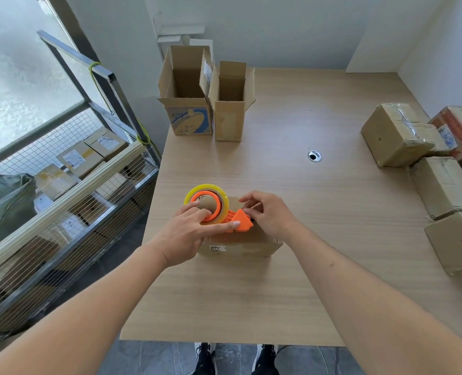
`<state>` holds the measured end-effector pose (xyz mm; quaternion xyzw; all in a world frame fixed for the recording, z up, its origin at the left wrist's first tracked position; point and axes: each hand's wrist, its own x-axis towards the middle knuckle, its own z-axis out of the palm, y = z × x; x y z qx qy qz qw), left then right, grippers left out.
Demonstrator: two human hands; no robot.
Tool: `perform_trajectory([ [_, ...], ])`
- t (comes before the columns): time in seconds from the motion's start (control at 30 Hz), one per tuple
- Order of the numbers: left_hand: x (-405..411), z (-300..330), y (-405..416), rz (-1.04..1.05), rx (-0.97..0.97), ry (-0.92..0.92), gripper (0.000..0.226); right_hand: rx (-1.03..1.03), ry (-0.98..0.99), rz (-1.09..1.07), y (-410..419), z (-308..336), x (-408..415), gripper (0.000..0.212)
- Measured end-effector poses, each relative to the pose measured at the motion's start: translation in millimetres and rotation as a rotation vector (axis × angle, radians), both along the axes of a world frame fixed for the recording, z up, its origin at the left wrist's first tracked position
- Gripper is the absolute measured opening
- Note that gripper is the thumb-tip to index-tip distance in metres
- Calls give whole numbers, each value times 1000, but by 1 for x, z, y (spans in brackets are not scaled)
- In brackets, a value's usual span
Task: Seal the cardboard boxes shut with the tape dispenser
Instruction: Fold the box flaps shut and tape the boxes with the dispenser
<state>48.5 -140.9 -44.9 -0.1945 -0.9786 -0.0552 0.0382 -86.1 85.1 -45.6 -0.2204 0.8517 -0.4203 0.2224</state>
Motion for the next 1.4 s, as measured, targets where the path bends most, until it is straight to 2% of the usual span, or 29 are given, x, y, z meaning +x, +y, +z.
perform_trajectory([
  [0.13, 0, -3, -1, 11, 10, 7, 60, -66, 43, -115, 0, -5, 3, 12],
  [0.2, -2, -3, 0, 45, 26, 1, 56, -116, 43, -177, -2, -6, 6, 12],
  [0.3, -8, 0, -2, 71, 60, -33, 61, -119, 86, -224, -1, -5, 8, 16],
  [0.43, -14, 1, -8, 78, 80, -81, 80, -71, 114, -241, 7, 0, 9, 30],
  [0.5, -15, 1, -9, 95, 91, -74, 85, -35, 120, -321, 24, 1, 3, 31],
  [0.63, -16, -1, -7, 86, 92, -58, 91, 14, -13, -503, 72, 0, -12, 24],
  [0.8, -25, 1, -6, 78, 128, -129, 85, 5, -123, -597, 72, 3, -18, 18],
  [0.97, -25, 4, -5, 88, 142, -146, 84, 26, -371, -671, 71, -21, -23, 27],
  [1.2, -28, -1, -7, 70, 133, -145, 84, -82, -379, -663, 71, -42, -15, 26],
  [1.4, -29, -5, -9, 67, 132, -153, 83, -186, -356, -674, 73, -46, -11, 17],
])
